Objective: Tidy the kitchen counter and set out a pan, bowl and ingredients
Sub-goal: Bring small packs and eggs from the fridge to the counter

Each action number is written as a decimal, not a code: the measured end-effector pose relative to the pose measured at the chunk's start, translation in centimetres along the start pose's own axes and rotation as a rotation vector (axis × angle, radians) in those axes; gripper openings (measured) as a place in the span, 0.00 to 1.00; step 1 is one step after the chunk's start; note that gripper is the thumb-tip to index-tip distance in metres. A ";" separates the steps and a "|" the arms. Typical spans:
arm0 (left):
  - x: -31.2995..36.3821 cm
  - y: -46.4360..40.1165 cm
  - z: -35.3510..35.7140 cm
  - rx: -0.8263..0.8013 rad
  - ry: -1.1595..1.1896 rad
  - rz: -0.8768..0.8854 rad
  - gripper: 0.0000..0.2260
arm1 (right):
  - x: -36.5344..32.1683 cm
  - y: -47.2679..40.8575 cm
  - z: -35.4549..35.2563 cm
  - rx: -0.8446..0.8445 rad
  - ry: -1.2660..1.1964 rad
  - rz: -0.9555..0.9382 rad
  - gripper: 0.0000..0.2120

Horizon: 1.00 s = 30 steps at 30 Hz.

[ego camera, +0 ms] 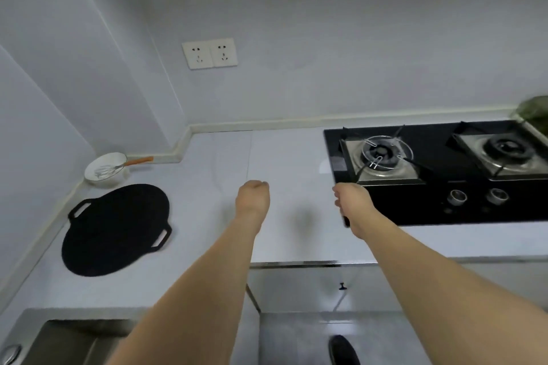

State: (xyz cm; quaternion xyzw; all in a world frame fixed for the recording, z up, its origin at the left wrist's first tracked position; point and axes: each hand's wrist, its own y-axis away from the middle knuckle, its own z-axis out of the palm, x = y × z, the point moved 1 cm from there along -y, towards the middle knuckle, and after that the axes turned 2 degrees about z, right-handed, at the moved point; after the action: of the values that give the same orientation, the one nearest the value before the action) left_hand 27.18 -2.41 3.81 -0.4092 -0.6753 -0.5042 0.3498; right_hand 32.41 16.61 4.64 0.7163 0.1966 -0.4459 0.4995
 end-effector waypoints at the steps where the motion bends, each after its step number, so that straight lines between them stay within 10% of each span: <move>1: 0.6 0.7 1.3 -0.029 -0.013 0.027 0.09 | -0.2 0.6 -1.5 0.021 -0.009 -0.009 0.04; 30: 19.3 31.1 42.8 -0.522 -0.418 0.965 0.19 | -7.2 10.5 -51.0 0.538 0.133 -0.425 0.22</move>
State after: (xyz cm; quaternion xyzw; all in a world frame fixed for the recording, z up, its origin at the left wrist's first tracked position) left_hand 44.68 47.67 22.59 -0.8337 -0.3204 -0.3463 0.2870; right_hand 58.79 58.76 21.62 0.7928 0.2488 -0.5281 0.1751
